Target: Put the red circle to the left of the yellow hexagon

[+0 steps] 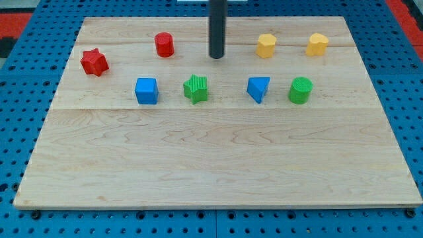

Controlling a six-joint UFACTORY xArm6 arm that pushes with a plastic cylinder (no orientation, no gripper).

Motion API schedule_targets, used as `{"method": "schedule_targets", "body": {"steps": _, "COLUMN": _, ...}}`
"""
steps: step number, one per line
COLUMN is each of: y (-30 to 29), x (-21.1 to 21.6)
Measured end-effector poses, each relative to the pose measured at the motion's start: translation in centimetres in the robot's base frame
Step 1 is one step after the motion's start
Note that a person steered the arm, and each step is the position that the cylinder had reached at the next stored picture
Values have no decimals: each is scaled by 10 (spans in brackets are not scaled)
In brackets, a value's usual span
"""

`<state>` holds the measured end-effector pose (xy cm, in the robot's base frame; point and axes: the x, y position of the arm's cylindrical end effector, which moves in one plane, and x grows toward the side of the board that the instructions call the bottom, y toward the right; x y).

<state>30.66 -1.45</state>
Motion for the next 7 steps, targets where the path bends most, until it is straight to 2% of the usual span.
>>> {"method": "schedule_targets", "body": {"steps": 2, "y": -134, "x": -7}}
{"method": "schedule_targets", "body": {"steps": 3, "y": -168, "x": -7}}
{"method": "schedule_targets", "body": {"steps": 4, "y": -159, "x": -26}}
{"method": "schedule_targets", "body": {"steps": 5, "y": -94, "x": -31}}
{"method": "schedule_targets", "body": {"steps": 6, "y": -78, "x": -34}}
{"method": "schedule_targets", "body": {"steps": 7, "y": -100, "x": -68}}
